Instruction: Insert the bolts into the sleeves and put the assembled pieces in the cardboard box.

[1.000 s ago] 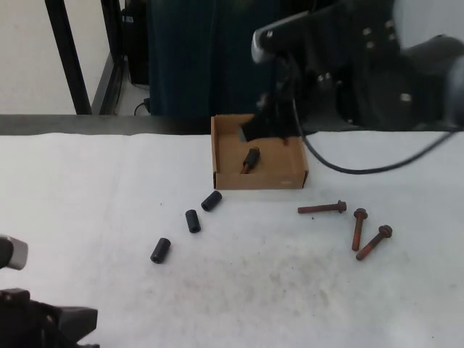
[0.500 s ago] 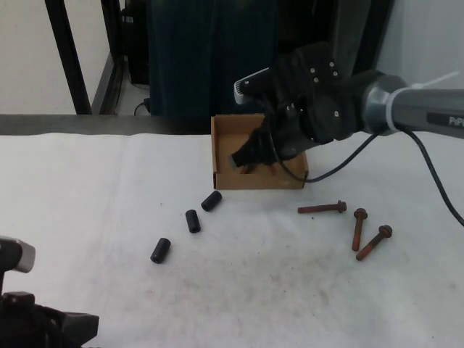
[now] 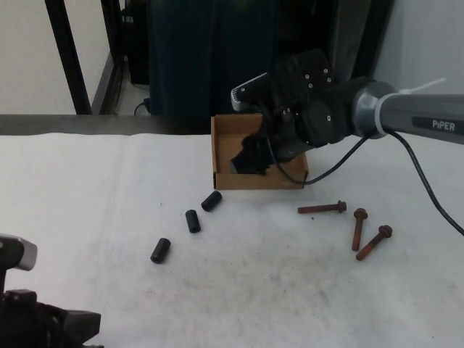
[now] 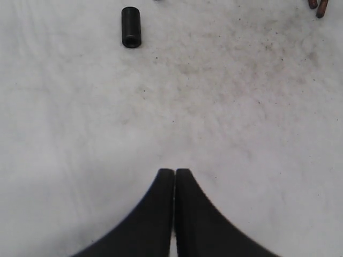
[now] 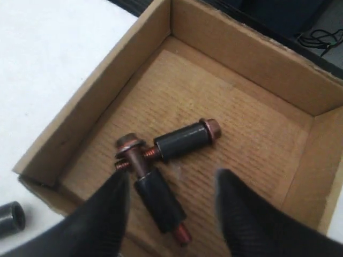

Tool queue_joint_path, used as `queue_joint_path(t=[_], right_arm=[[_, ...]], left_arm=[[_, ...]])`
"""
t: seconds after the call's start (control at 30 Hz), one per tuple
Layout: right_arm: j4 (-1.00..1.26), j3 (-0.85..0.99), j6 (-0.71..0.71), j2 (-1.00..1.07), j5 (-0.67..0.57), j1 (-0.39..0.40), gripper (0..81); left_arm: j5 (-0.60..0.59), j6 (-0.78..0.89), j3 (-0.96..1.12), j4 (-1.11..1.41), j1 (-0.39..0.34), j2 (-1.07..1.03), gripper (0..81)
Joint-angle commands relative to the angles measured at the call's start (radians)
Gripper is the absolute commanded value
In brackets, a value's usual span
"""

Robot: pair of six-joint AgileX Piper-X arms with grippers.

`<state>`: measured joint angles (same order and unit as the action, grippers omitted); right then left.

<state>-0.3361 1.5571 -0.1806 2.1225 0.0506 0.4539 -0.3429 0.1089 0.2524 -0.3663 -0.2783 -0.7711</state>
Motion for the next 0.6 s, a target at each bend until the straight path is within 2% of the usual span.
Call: queue_joint_path(t=[0.0, 0.03, 0.07, 0.17, 0.27, 0.37, 0.5, 0.57], right_arm=[[0.011, 0.014, -0.009, -0.002, -0.012, -0.005, 72.0], [0.011, 0.017, -0.009, -0.002, -0.012, -0.005, 78.3], [0.011, 0.02, -0.013, -0.002, -0.012, -0.003, 80.7], [-0.005, 0.029, -0.024, -0.03, 0.034, 0.009, 80.6], [-0.02, 0.029, -0.023, -0.086, 0.083, 0.031, 80.6], [-0.076, 0.029, -0.023, -0.161, 0.09, 0.06, 80.6], [-0.168, 0.029, -0.04, -0.253, 0.09, 0.103, 80.6], [-0.207, 0.029, -0.065, -0.298, 0.09, 0.125, 80.6]], left_arm=[[-0.031, -0.002, 0.012, 0.013, -0.004, -0.002, 0.8], [-0.034, -0.002, 0.012, 0.016, -0.004, -0.002, 0.8], [-0.034, -0.002, 0.012, 0.023, -0.004, -0.002, 0.8], [-0.034, -0.004, 0.016, 0.078, 0.001, -0.002, 0.8], [-0.021, -0.004, 0.039, 0.116, 0.001, -0.002, 5.5], [-0.018, -0.028, 0.077, 0.133, 0.001, -0.002, 14.6], [-0.018, -0.046, 0.125, 0.143, 0.001, -0.011, 33.2], [-0.018, -0.046, 0.147, 0.134, 0.001, -0.038, 36.9]])
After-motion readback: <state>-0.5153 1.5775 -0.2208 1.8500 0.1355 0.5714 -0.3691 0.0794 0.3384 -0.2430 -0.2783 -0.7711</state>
